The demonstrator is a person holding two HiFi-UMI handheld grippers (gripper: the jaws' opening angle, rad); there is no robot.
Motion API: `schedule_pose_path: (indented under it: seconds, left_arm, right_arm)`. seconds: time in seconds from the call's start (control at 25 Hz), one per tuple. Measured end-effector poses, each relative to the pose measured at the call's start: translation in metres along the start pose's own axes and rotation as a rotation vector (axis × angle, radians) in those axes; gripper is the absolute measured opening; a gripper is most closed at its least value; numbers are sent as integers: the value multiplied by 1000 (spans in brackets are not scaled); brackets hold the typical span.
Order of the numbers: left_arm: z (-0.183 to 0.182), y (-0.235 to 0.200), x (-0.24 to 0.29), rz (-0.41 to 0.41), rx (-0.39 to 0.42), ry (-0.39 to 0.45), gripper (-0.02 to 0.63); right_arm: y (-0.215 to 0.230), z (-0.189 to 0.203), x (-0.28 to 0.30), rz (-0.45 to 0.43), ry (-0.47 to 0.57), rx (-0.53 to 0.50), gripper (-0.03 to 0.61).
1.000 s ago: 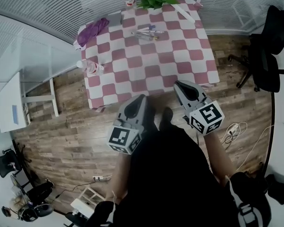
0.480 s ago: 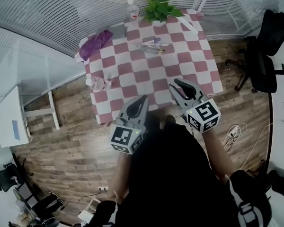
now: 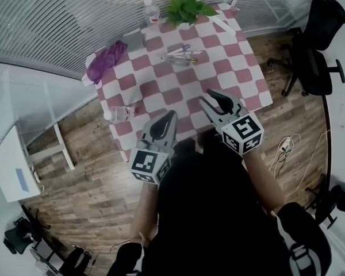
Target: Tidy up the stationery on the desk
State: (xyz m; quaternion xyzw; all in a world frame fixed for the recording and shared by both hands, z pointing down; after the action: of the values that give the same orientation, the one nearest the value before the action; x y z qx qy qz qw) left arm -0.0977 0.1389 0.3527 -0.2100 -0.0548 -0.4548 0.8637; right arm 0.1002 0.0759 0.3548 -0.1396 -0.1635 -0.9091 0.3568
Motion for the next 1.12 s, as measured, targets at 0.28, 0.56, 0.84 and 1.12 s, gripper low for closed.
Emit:
schedule_pose_path:
  seconds: [0.28,0.56,0.84,1.12]
  left_arm:
    - [-6,-13,15,-25,-34,-20,34]
    - [-12,-15,31,-100,-77,-11,34]
    - [-14,-20,48,-186,-113,-10,34]
    - [-12,-22,60,-253,-145,-38,34]
  right_arm:
    - [23,-7,26,-6,-38,-30,160]
    - [53,-7,71,-61,-120,-104,175]
    - [80,-1,119,-123,-166,-167,178]
    - [103,31,165,-155,-289,-319,178]
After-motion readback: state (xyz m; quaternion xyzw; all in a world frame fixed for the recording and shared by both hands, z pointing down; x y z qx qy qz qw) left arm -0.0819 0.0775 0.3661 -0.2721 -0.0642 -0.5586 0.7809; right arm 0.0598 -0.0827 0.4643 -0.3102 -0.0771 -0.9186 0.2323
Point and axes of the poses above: the fingertips, and each gripper's own axes: x forward along the fingers, y to its right, z out of its underside, the point moved 9 cm from there along -x, backward along the fingers, and after that the axes turned 2 degrees about y, right-handed, at the moved point
